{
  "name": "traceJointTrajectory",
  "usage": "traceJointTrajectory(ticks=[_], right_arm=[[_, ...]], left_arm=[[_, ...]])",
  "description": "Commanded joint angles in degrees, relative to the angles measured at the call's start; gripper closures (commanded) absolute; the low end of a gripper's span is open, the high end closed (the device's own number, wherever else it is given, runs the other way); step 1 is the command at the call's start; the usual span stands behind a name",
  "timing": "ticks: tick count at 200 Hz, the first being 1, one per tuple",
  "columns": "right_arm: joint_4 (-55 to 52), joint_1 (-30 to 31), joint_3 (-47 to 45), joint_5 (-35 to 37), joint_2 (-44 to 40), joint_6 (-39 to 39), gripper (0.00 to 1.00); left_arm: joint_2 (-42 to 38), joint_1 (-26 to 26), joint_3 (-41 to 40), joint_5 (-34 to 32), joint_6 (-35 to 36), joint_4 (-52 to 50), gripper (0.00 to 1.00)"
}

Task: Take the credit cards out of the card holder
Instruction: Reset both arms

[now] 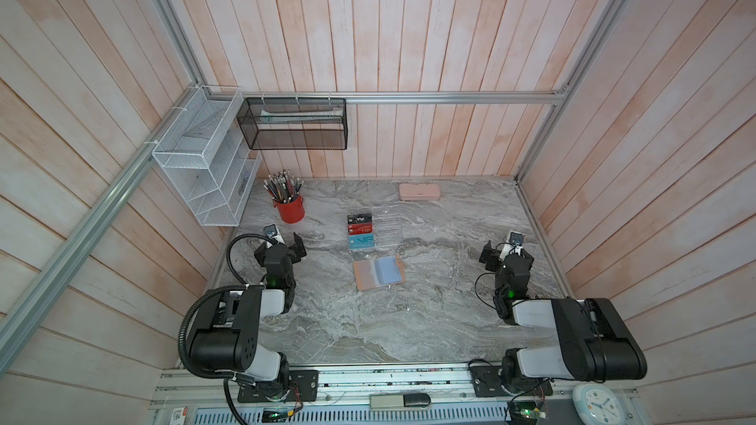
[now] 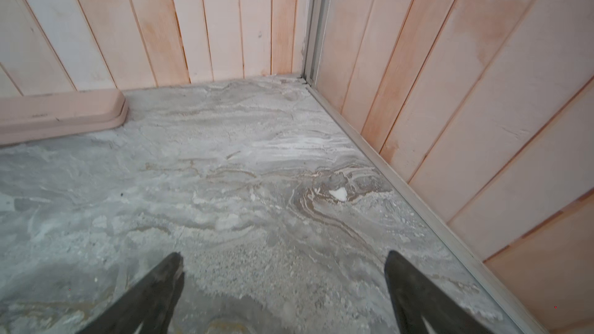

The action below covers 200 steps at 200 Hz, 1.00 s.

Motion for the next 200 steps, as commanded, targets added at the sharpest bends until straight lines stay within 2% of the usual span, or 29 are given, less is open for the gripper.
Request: traceJointTrajectory(ticks=[1,10,26,39,56,68,84,102,116,128,200], right_arm=[[18.86,-1.14,-2.99,-4.13,6.55,-0.07,0.02],[22.87,-1.18,-3.85,-4.03,7.73,-0.32,0.02],[12.99,-1.56,-1.62,-4.33,4.31,0.77,0.02],[9.23,-2.17,-0.01,-3.96,4.12,1.83,0.02],[9.27,-2.12,0.10,-3.53,4.24,1.94,0.02],[8.89,-2.11,0.16,-3.70,4.13,1.99,0.02],[9.07,-2.17,0.10,-3.58,4.15,1.97,0.02],[8.94,-2.15,0.18,-3.63,4.14,1.90,0.02],[8.94,-2.10,0.19,-3.60,4.12,1.98,0.02],[9.02,-2.17,0.21,-3.58,4.09,1.95,0.02],[8.96,-2.14,0.15,-3.63,4.12,1.89,0.02]], left_arm=[[0.13,0.27,-0.38,1.72,1.21,4.58,0.00],[0.30,0.28,-0.38,2.30,1.51,4.74,0.00],[-0.14,0.29,-1.55,2.74,1.70,6.57,0.00],[-0.31,0.29,-3.94,6.54,2.92,10.69,0.00],[4.79,0.38,-10.19,7.55,4.67,28.53,0.00],[1.13,0.55,-10.74,6.73,2.80,23.21,0.00],[3.70,0.75,-10.78,7.12,3.58,27.95,0.00],[2.31,0.23,-4.72,8.24,4.29,13.78,0.00],[2.84,-0.02,-7.24,7.92,4.68,19.83,0.00],[2.99,-0.42,-5.69,7.43,5.09,17.08,0.00],[2.67,0.83,-5.27,10.40,4.46,15.65,0.00]])
